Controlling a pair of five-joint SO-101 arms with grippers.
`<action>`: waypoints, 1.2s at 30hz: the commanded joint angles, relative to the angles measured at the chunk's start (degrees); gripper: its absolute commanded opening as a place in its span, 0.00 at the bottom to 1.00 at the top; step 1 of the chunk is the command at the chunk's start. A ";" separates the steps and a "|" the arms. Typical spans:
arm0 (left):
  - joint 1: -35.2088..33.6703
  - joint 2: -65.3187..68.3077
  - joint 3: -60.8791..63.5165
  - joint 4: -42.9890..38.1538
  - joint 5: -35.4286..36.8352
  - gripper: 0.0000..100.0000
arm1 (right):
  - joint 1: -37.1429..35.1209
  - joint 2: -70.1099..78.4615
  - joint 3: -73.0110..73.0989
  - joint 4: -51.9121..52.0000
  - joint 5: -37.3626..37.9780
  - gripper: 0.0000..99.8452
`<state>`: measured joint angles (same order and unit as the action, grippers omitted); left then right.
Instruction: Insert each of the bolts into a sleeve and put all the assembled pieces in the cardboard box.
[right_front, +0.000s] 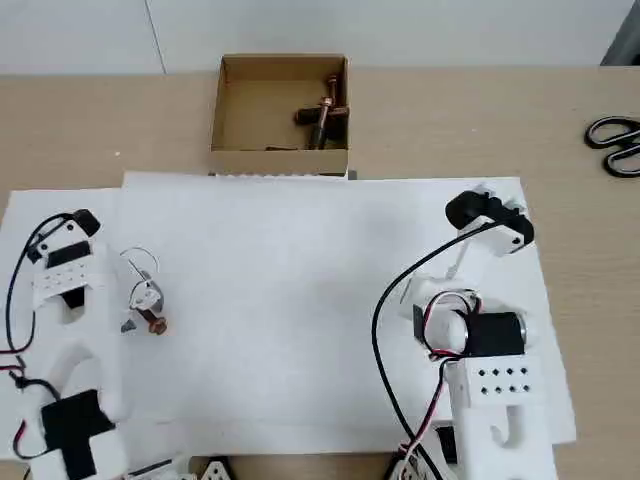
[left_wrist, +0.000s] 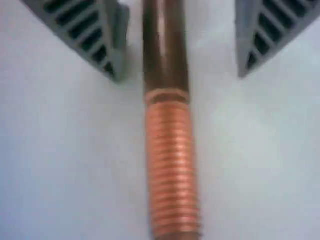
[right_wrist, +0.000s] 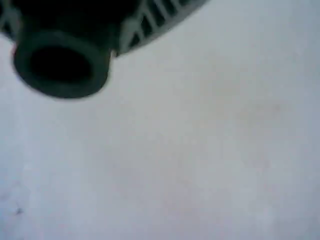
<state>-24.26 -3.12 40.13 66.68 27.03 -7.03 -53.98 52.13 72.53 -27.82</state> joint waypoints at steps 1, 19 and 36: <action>-0.44 0.97 3.21 -2.81 0.53 0.01 | 0.13 -1.01 -0.44 -0.92 -0.26 0.00; -0.44 0.88 -21.58 21.98 31.38 0.01 | -3.21 -1.19 -0.44 -1.27 -0.35 0.00; 9.23 0.97 -28.62 24.00 65.85 0.01 | -3.21 -1.19 -0.35 -1.19 -0.35 0.00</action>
<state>-16.97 -1.80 14.02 91.03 91.91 -9.93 -53.98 52.13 72.53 -27.74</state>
